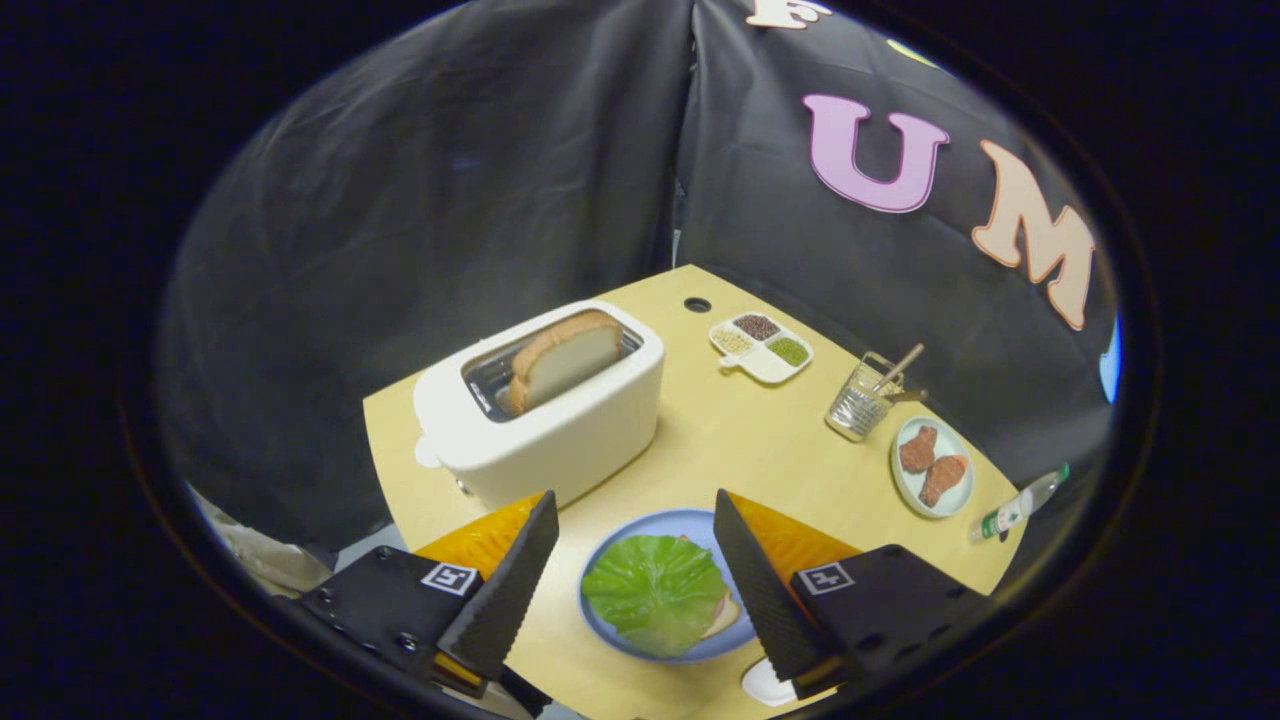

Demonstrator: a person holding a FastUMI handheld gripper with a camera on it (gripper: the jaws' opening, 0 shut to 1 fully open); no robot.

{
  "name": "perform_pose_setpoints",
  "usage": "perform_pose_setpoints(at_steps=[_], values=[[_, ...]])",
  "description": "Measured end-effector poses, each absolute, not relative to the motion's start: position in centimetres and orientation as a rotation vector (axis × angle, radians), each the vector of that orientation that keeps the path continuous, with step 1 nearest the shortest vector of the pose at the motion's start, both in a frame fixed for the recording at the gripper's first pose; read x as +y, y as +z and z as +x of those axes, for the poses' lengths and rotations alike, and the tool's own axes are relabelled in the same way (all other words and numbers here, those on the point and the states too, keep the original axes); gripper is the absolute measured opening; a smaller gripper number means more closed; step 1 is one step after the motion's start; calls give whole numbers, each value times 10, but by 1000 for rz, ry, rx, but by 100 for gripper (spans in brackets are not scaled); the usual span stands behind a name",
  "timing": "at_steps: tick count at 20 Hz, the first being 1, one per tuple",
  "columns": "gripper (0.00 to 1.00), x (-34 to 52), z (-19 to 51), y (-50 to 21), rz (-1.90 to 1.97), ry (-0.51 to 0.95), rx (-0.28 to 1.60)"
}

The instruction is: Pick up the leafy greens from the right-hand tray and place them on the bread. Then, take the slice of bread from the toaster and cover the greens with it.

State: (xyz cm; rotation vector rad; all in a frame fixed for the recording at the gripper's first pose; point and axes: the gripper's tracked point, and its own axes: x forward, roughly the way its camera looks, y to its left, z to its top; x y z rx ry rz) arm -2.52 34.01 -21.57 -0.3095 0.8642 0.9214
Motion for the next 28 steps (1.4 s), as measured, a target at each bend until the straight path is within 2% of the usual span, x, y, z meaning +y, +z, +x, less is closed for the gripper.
perform_pose_setpoints(at_steps=[13, 28], values=[[99, 414, -4, -187, -183, 925, 883], [93, 462, 15, -227, -97, 829, 1035]])
